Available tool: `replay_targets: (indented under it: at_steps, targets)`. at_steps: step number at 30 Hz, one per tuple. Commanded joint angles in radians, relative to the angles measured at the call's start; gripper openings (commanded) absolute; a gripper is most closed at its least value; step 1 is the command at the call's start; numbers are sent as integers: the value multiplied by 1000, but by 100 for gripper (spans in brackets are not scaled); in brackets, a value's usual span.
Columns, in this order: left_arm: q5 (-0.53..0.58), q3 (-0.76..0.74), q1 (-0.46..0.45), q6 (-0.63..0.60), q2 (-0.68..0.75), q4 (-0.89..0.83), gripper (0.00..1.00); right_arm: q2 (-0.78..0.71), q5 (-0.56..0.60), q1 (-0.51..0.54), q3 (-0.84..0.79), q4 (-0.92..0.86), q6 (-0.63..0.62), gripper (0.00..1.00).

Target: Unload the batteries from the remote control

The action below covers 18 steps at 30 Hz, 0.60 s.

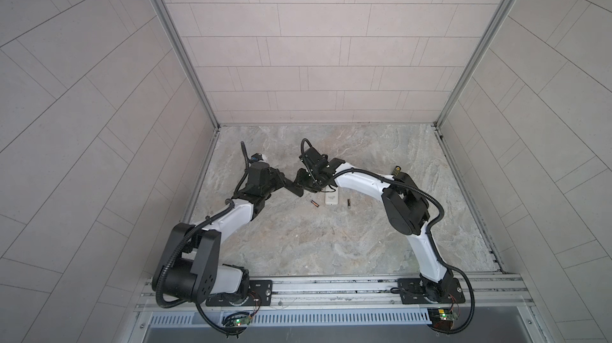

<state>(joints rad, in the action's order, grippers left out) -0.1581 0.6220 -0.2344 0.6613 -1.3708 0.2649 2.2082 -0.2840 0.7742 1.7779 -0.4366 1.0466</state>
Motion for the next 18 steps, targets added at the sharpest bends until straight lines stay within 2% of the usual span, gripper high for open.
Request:
replay_targets:
  at_steps: [1, 8, 18]
  targets:
    - [-21, -10, -25, 4, 3, -26, 0, 53, 37, 39, 57, -144, -48, 50]
    - [0, -9, -32, 14, 20, -17, 0, 81, 126, 43, 134, -276, -93, 47]
    - [70, -9, -32, -5, 80, -61, 0, 60, 223, 33, 145, -337, -131, 42]
